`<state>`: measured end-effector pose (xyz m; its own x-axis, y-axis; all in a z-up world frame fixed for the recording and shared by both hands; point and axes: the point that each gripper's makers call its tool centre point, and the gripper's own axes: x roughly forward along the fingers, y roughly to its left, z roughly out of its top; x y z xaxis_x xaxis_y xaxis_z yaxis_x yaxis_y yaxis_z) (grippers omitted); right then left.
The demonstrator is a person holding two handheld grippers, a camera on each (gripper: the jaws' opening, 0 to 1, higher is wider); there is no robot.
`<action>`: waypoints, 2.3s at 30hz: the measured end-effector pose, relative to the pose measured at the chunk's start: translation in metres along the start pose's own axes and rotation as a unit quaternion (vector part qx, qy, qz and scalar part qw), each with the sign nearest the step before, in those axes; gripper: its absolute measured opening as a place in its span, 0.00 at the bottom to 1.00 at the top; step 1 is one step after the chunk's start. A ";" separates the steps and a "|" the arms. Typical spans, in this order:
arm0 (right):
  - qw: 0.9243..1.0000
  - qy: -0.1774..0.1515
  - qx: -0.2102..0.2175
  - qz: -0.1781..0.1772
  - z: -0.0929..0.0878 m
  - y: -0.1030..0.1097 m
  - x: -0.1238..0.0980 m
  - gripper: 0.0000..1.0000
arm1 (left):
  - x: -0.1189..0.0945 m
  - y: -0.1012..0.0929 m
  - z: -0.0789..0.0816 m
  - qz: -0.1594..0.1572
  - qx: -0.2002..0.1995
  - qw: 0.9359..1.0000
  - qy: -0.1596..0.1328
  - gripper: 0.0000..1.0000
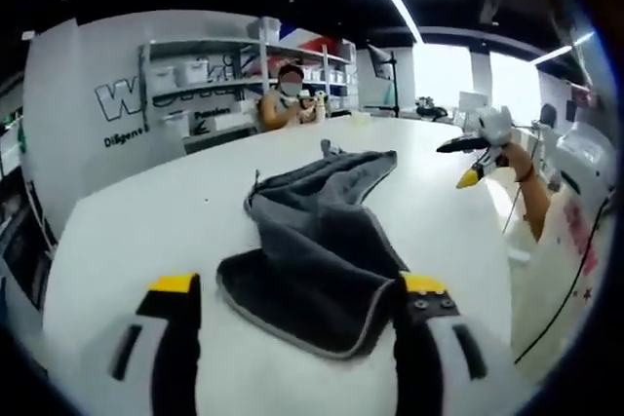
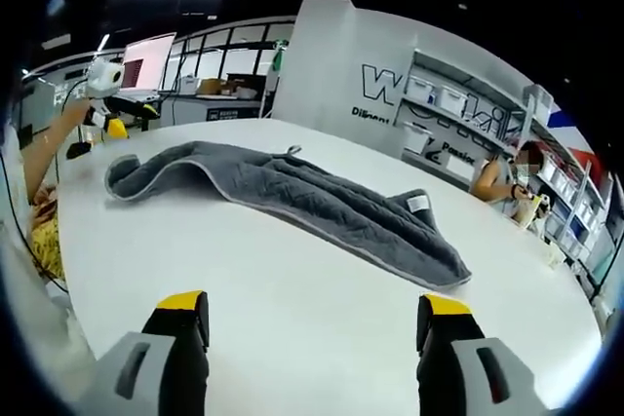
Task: Fold the towel on the table until its edges align and the towel forms a compact rectangular stack.
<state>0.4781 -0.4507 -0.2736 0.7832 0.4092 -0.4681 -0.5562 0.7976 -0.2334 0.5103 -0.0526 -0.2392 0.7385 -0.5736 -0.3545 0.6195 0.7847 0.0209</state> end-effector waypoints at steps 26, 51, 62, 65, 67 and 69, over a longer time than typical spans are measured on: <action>1.000 0.009 0.013 -0.013 -0.015 -0.007 -0.006 0.90 | 0.070 0.071 -0.014 0.003 0.053 0.995 0.084 0.77; 0.999 0.018 0.024 -0.022 -0.025 -0.014 -0.013 0.88 | 0.111 0.070 -0.041 -0.060 0.043 0.990 0.124 0.48; 0.999 0.017 0.024 -0.023 -0.027 -0.014 -0.013 0.88 | 0.110 0.065 -0.050 -0.071 0.033 0.986 0.146 0.27; 0.999 0.018 0.025 -0.023 -0.028 -0.014 -0.013 0.88 | 0.109 0.072 -0.054 -0.057 0.009 0.986 0.154 0.17; 0.999 0.017 0.025 -0.022 -0.028 -0.014 -0.014 0.88 | 0.108 0.068 -0.055 -0.067 -0.016 0.986 0.154 0.14; 0.999 0.016 0.026 -0.024 -0.028 -0.015 -0.014 0.88 | 0.107 0.069 -0.054 -0.065 -0.009 0.986 0.153 0.12</action>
<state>0.4671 -0.4809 -0.2875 0.7984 0.3569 -0.4850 -0.5029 0.8382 -0.2110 0.6174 -0.0474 -0.3263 0.5365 -0.5741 -0.6185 0.6969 0.7147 -0.0589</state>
